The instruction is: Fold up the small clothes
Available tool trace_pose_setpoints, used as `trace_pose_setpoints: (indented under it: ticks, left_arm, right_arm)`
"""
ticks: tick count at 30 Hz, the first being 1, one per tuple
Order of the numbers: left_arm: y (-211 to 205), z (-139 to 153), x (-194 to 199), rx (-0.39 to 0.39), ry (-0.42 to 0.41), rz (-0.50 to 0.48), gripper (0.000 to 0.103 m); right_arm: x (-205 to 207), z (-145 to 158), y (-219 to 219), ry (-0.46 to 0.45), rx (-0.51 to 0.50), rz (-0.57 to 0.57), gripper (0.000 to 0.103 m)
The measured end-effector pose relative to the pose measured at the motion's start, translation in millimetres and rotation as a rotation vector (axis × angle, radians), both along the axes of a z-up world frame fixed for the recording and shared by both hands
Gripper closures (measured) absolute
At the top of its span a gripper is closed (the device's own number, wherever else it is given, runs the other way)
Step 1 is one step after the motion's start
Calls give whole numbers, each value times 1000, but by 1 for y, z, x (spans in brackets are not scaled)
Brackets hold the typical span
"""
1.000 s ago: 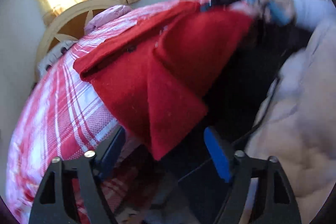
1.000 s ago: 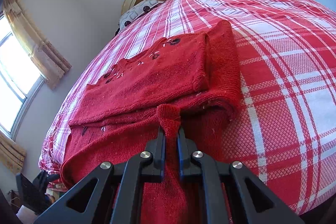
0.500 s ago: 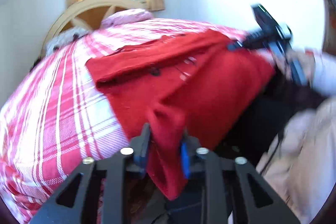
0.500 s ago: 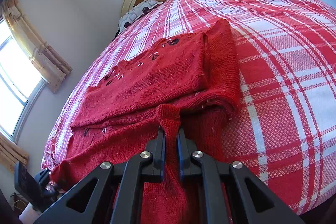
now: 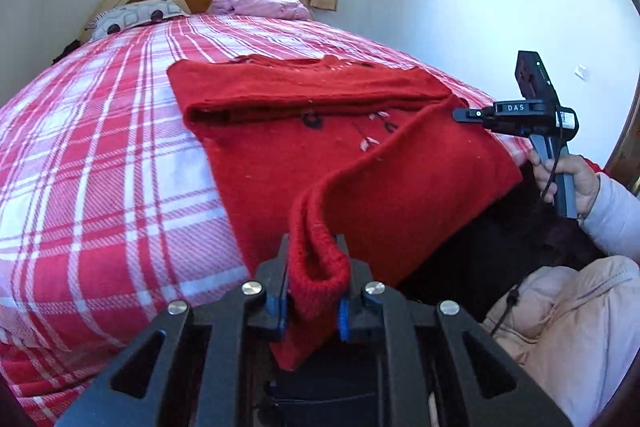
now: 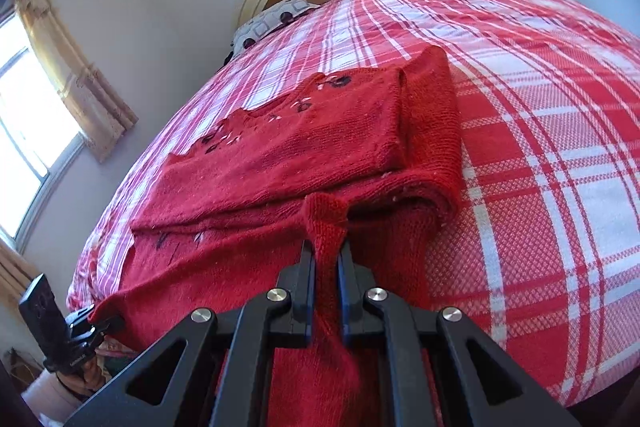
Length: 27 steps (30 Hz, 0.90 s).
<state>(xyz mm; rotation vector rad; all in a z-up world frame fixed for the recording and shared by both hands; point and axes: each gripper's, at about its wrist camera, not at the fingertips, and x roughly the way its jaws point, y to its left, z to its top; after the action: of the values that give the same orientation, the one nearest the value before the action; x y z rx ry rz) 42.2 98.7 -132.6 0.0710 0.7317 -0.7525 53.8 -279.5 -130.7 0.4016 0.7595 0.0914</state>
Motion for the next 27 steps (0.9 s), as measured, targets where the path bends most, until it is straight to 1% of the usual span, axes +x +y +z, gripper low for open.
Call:
trace_pose_setpoints:
  ticks: [1,3,5,6,9,11,13,14,17,18,23,27]
  left_arm:
    - [0,-1,-2,3,0,0,91]
    - [-2,-2,-1,10,1,6,92]
    - [-2,-2,2,-4,13,25,93]
    - [-1,-2,4,-18,25,34,93]
    - [0,-1,5,-44,49,52,94]
    - [-3,-1,3,-37,47,56,94]
    - [-5,1,3,-30,43,59,94]
    - [-4,2,3,-31,46,65,95]
    - [-1,10,5,-51,44,83,95]
    - [1,15,5,-62,38,86,95]
    - [-1,41,1,-84,-23,88,95]
    - [-2,59,0,-93,-61,101,95]
  right_arm:
    - [-3,1,2,0,-11,12,94]
    - [-6,2,7,11,-55,38,94]
    - [-6,3,11,22,-106,54,94]
    - [-5,3,11,25,-110,56,94]
    - [3,3,5,38,-59,47,94]
    - [10,0,2,48,-22,46,94]
    - [11,-1,3,41,-17,42,94]
    - [9,0,5,33,-36,39,94]
    - [1,5,16,17,-132,35,94]
    - [-4,9,17,4,-134,33,96]
    - [-33,40,8,-107,-57,-7,96]
    - [-45,69,10,-191,-58,-11,96]
